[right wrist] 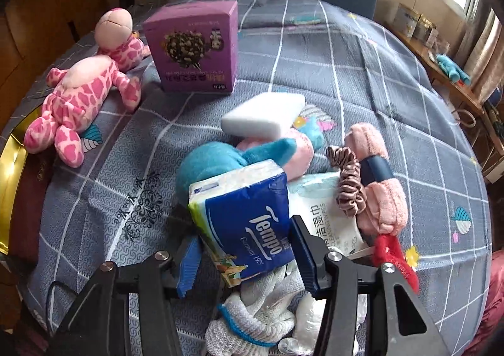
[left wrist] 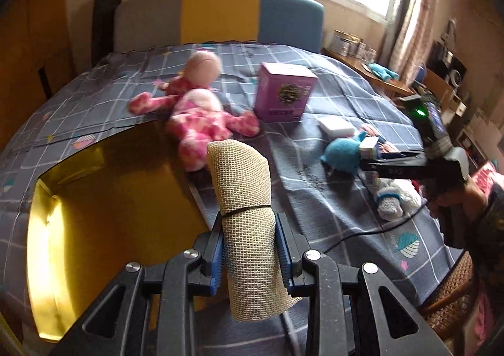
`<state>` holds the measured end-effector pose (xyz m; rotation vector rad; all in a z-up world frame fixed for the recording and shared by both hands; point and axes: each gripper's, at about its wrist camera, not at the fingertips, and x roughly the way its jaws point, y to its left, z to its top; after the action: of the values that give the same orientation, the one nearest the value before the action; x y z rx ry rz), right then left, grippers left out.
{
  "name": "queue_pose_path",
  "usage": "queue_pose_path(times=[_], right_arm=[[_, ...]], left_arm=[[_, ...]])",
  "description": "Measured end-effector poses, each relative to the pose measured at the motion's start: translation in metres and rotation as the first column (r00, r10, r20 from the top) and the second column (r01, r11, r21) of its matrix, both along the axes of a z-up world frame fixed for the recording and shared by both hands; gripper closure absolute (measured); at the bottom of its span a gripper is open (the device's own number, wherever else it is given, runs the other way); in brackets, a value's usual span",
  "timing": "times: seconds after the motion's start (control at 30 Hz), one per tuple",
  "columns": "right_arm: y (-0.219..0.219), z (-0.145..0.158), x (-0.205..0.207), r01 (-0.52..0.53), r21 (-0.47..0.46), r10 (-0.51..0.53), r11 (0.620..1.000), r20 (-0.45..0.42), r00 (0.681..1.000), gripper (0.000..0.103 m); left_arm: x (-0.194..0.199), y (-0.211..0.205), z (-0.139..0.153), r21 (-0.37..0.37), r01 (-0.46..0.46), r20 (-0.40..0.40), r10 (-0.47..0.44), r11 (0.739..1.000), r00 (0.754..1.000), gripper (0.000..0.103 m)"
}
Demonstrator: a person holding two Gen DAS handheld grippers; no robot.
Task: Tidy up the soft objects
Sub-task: 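Drop the bandage roll into the gold tray while the right tool grasps the Tempo pack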
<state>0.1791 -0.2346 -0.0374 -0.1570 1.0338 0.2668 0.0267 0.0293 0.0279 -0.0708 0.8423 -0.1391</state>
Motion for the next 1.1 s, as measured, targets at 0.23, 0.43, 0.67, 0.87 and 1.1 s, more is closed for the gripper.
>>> queue_pose_path(times=[0.23, 0.43, 0.67, 0.87, 1.1], right_arm=[[0.030, 0.031, -0.048, -0.108, 0.121, 0.101, 0.987, 0.059, 0.993, 0.050], [0.079, -0.005, -0.072, -0.254, 0.076, 0.258, 0.964, -0.039, 0.965, 0.050], [0.088, -0.023, -0.066, -0.256, 0.055, 0.258, 0.965, -0.036, 0.965, 0.052], [0.091, -0.024, -0.066, -0.280, 0.029, 0.281, 0.959, -0.028, 0.959, 0.051], [0.090, -0.024, -0.066, -0.262, 0.041, 0.263, 0.964, -0.028, 0.964, 0.051]], left_arm=[[0.007, 0.067, -0.008, -0.038, -0.170, -0.038, 0.169, 0.985, 0.985, 0.072], [0.028, 0.119, -0.019, -0.054, -0.304, -0.089, 0.298, 0.951, 0.950, 0.071], [0.058, 0.149, -0.030, -0.132, -0.386, -0.146, 0.367, 0.913, 0.919, 0.071], [0.046, 0.137, -0.016, 0.017, -0.407, -0.002, 0.407, 0.913, 0.913, 0.031], [0.020, 0.129, -0.004, 0.019, -0.441, 0.121, 0.435, 0.897, 0.892, 0.000]])
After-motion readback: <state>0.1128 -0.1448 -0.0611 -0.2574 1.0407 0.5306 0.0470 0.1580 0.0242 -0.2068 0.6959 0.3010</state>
